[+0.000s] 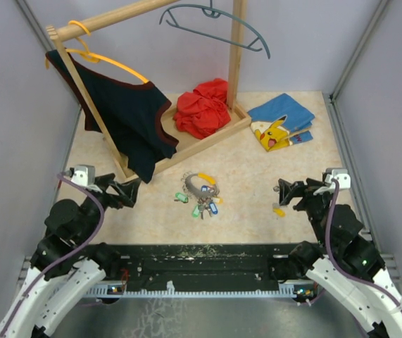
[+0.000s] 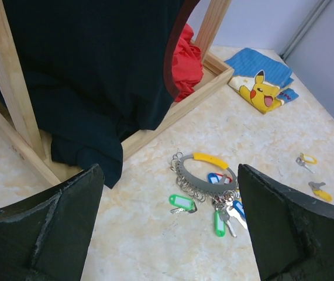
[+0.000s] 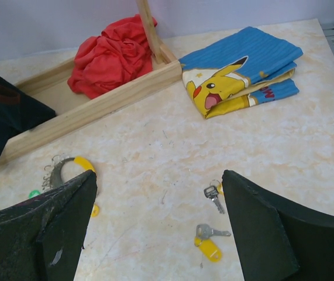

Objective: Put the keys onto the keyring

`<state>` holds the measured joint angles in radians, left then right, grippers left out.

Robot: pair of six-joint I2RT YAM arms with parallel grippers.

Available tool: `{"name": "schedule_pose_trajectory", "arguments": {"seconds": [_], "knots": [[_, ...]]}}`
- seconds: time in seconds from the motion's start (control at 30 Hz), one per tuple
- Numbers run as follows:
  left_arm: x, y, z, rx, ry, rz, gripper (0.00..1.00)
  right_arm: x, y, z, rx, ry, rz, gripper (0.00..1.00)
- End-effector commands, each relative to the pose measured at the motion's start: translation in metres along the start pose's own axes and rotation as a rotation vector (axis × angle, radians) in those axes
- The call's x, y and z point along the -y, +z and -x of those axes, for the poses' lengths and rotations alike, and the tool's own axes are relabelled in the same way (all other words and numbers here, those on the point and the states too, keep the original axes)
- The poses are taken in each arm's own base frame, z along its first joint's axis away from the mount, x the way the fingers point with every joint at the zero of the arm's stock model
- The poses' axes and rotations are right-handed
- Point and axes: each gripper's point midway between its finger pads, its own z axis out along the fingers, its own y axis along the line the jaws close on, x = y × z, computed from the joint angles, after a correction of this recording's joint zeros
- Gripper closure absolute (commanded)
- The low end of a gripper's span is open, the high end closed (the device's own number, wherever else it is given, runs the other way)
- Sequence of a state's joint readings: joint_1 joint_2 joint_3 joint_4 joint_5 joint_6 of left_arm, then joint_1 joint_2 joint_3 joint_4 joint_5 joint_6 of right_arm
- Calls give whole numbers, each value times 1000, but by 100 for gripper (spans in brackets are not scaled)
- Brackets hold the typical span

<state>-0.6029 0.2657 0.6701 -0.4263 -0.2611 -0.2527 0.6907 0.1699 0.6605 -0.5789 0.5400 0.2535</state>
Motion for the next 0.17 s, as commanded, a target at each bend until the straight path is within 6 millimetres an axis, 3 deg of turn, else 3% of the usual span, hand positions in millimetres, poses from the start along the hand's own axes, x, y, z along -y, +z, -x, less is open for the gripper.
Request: {"name": "schedule_pose_trajectory", "arguments": {"seconds": [0.0, 0.13], "knots": [[6, -1, 4, 20, 27, -48, 0, 1, 0, 6, 31, 6, -1, 12], [6, -2, 8, 45, 26, -61, 0, -3, 1, 4, 26, 5, 17, 12]]}}
